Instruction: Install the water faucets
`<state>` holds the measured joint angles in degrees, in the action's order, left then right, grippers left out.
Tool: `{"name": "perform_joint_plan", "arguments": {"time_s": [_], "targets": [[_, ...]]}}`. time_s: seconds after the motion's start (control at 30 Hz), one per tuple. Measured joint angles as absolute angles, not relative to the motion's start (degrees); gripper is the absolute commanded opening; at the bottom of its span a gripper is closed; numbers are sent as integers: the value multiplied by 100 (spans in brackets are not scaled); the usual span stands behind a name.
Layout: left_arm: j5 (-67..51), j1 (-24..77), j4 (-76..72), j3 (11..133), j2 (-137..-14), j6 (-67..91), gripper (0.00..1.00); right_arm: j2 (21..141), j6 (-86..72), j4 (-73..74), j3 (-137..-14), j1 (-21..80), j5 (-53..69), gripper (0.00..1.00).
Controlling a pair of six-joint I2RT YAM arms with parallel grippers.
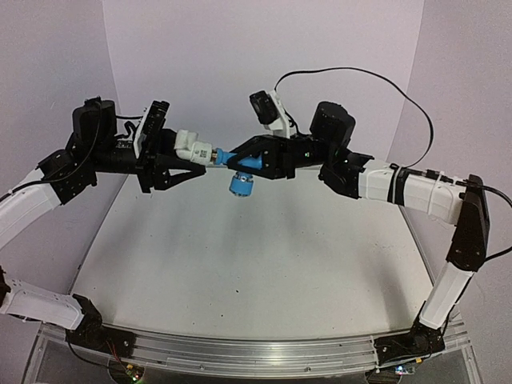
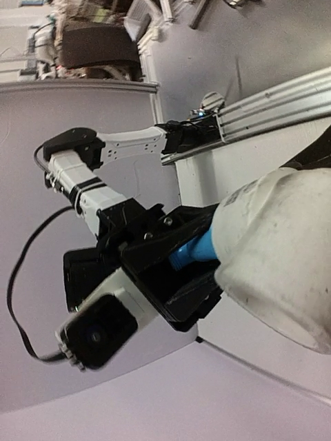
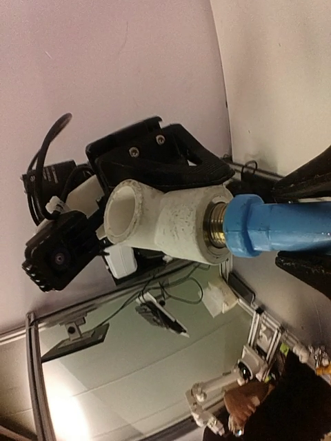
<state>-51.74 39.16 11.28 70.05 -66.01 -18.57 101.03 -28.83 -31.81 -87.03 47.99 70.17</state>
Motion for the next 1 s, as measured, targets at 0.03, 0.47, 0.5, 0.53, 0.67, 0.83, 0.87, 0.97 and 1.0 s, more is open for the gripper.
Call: {"name": "perform_joint_plan", "arguments": {"time_s": [0.03,0.47,0.5,0.53,0.67,0.83,0.87,0.97,1.0], "targets": [[-5327,3918,1249,7149,-6685,-2227,0,10139,-3168,-3206,-8823,4797,7172,0],[-6591,3342,2070,7954,-7710,-3749,35,10373,-4855,-3475,-9063,4613,7076,0],[-6597,3246,2039,7776,-7736,-3536,38,10368,-4816,-3470,-8952,4555,6936,0],[-6585,3202,1919,7482,-7716,-3274,40,10365,-4761,-3463,-8819,4473,6795,0],[-6367,3176,1427,6339,-7596,-2216,50,10345,-4448,-3391,-8356,4077,6338,0],[-5965,3175,912,5374,-7128,-722,67,10059,-3764,-3185,-7984,3573,5915,0],[-5864,3175,683,5225,-6975,-302,69,9951,-3504,-3039,-7942,3481,5809,0],[-5356,3183,-94,4904,-6580,1173,72,9620,-2760,-2697,-7819,3354,5514,0],[-5106,3185,-304,4878,-6528,1787,73,9499,-2528,-2655,-7728,3365,5415,0]]}}
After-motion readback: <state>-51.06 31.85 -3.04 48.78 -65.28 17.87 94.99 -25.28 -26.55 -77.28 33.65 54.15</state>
